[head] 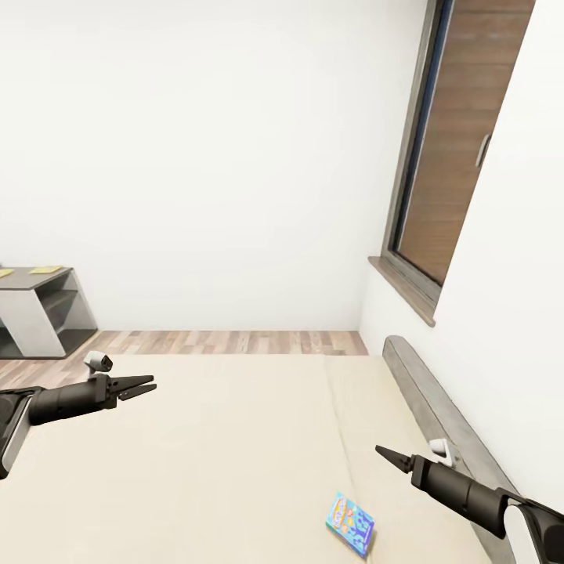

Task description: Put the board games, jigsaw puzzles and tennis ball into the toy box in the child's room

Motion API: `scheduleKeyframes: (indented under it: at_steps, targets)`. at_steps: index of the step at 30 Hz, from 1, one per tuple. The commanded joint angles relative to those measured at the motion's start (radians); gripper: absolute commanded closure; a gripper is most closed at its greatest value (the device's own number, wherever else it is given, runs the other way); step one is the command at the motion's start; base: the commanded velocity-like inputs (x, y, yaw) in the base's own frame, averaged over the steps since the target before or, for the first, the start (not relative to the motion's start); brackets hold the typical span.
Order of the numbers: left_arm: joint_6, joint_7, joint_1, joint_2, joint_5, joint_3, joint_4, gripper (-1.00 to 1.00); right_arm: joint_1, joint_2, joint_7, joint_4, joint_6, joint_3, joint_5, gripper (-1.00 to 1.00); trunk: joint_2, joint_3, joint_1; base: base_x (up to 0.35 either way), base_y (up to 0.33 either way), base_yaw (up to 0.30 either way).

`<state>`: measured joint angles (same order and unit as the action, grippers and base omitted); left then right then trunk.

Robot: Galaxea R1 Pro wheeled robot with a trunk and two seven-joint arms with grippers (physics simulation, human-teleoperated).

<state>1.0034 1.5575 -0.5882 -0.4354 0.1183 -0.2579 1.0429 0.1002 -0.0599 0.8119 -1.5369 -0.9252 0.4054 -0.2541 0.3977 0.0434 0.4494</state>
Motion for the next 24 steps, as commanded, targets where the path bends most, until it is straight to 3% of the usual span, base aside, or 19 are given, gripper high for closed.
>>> scheduleKeyframes:
  at_steps: [1,24]
  targets:
    - [0.011,0.004,-0.001,0.000,-0.001,0.000,0.000,-1.00,0.001,0.000,0.004,0.000,-0.004,0.001,0.001,-1.00,0.002,0.002,0.001,0.000,-0.057,0.000]
    - [0.011,0.006,-0.001,0.000,-0.002,0.000,0.000,-1.00,0.001,0.006,0.002,0.000,0.005,0.001,0.001,-1.00,0.002,0.002,0.001,0.000,-0.011,0.000]
